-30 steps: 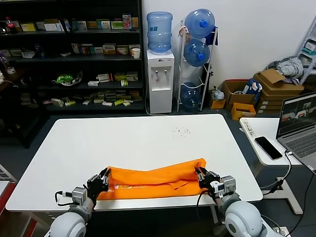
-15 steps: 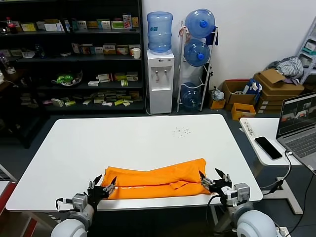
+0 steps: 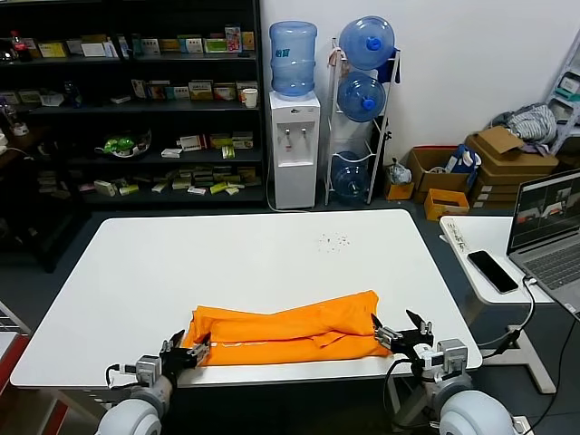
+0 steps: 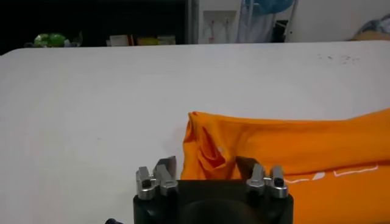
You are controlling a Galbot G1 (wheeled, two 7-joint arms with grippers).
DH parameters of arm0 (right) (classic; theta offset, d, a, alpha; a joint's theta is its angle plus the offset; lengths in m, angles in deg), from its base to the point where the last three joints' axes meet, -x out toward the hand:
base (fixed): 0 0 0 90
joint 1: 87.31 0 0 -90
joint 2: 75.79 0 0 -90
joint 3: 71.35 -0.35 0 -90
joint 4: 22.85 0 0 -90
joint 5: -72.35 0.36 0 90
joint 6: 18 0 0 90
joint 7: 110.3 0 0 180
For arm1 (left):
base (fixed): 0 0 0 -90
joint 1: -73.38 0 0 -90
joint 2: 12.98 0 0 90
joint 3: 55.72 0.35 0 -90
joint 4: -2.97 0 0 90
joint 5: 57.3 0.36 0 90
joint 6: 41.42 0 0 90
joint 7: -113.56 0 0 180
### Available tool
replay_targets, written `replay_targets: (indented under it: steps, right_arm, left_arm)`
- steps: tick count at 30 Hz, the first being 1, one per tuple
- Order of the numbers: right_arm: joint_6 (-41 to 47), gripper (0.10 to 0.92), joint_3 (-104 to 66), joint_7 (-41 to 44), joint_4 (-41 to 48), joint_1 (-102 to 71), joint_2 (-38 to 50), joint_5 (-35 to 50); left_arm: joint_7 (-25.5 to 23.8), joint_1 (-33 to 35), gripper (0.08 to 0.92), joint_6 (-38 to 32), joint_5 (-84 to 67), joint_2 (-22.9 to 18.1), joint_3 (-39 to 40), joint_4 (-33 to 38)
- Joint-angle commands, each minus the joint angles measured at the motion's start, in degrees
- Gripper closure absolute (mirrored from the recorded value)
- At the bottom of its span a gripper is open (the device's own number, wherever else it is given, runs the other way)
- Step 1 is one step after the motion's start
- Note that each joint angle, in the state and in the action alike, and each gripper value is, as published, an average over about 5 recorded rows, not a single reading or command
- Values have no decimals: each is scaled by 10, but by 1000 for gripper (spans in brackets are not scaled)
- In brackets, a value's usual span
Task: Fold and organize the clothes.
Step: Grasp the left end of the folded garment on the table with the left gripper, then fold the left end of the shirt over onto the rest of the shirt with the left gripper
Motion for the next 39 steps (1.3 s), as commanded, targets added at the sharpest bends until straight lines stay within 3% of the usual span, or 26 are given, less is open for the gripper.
replay_targets:
  steps: [1,12,19,25,32,36,39]
  right_arm:
    - [-2,203,-9,-1,-2,-6,-4,-2]
    - [-6,203,-9,-2,-1,-7,-9,-3]
    - [-6,203,5,-8,5,11,-13,-1]
    - [-7,203,18,-9,13,31,-20,0]
    - [-9,203,40,-9,26,51,-31,-1]
    - [-9,203,46,-9,33,58,-37,-2]
    - [-8,203,50,-10,39,61,-42,-5]
  left_arm:
    - [16,-4,367,-1,-2,-4,9,-5]
    - [47,4,679,-7,7,-10,2,26]
    - [61,33,858,0,8,17,-35,92]
    - [39,52,868,8,13,107,-144,101]
    - [-3,127,868,4,30,242,-263,11]
    - [-13,152,868,-12,55,258,-302,-35]
    - [-13,166,868,-14,47,244,-308,0]
